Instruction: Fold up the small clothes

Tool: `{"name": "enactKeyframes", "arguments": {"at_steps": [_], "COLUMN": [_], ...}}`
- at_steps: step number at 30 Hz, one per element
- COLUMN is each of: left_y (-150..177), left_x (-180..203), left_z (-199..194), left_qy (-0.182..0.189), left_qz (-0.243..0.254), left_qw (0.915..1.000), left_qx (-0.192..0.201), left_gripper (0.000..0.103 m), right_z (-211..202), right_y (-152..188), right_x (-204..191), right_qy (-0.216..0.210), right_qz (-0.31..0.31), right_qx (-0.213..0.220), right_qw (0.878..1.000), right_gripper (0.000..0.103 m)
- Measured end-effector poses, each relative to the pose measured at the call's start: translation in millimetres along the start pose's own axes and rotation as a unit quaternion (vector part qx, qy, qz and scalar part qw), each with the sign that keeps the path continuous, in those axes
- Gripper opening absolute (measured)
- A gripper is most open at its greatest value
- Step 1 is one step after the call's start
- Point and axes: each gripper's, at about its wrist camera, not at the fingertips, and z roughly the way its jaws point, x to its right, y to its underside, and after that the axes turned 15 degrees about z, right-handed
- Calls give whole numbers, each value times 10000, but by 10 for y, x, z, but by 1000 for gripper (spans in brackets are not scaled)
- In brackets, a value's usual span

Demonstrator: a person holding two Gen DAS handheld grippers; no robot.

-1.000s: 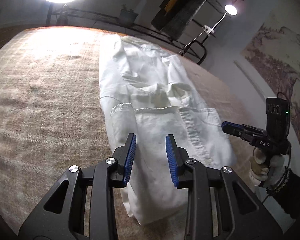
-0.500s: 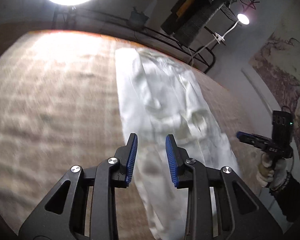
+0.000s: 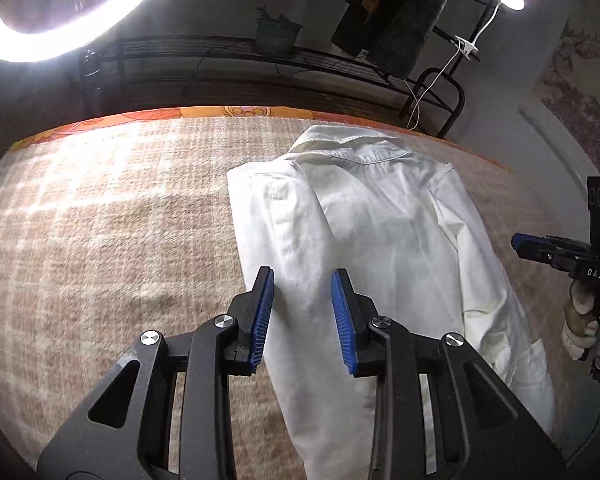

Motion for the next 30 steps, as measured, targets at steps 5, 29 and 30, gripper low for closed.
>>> {"name": "enactKeyframes", "arguments": {"at_steps": [5,29,30], "left_y": [-96,-316,-346], "left_x": [56,-388,-369], "left_z": [335,450,476], "left_qy": [-180,-248,-293], "left_qz": [190,14,41], "left_qw": [9995,9997,9996], "left_qx": [-201,-14,-13], "left_gripper": [29,44,42], "right_z": [425,710,738], "right_y": [-202,-853,-876], "right_x": [38,586,565], "right_qy": [195,50,33], "right_qz": [-21,540,527], "right_qx": [-134,72,60], "right_qw": [9997,9985,9986], "right_gripper": [27,55,55]}}
